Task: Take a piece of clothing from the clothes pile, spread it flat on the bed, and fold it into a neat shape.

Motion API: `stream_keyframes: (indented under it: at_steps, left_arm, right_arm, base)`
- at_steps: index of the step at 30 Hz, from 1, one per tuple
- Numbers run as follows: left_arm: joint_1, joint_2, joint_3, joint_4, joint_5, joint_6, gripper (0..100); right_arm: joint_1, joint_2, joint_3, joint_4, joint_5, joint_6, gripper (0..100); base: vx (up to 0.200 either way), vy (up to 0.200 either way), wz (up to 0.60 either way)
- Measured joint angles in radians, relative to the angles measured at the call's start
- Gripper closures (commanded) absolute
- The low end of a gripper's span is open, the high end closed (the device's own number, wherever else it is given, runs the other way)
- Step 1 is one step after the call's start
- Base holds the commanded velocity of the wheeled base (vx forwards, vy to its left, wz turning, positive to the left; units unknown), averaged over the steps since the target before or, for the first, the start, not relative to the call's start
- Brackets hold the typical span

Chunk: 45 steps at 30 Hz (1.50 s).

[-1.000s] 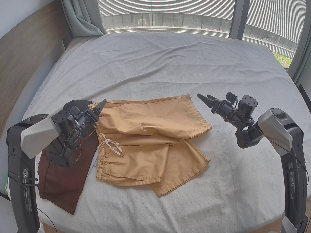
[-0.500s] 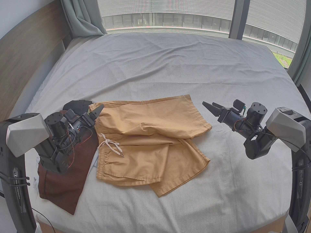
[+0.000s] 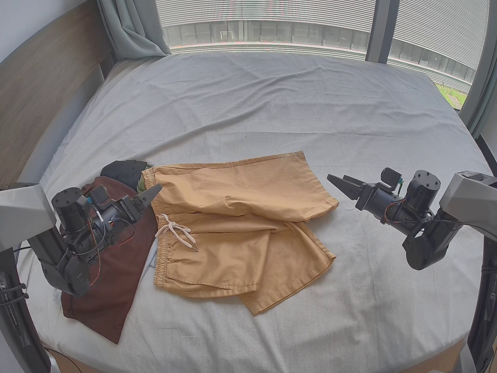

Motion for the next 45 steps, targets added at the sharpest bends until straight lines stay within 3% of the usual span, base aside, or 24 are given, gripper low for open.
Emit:
stream_keyframes:
  at_steps: [8,17,31,45]
  left_arm:
    - [-0.002,-0.118,0.117,0.001,-0.027,0.005,0]
    - [0.013,-0.257,0.238,0.001,-0.182,0.014,0]
    - [0.041,-0.286,0.345,0.002,-0.261,0.278,0]
    - [0.046,-0.189,0.381,0.001,-0.262,0.4,0]
  right_arm:
    - [0.029,-0.103,0.154,0.0,-0.001,-0.04,0]
    - [0.045,-0.209,0.301,0.0,0.002,-0.053,0]
    - [0.053,-0.252,0.385,0.0,0.005,-0.059,0]
    - [0.054,-0.196,0.397,0.001,0.001,-0.058,0]
  base:
    - [0.0,0.0,0.0]
    - [0.0,0.0,0.0]
    - [0.0,0.0,0.0]
    - [0.0,0.0,0.0]
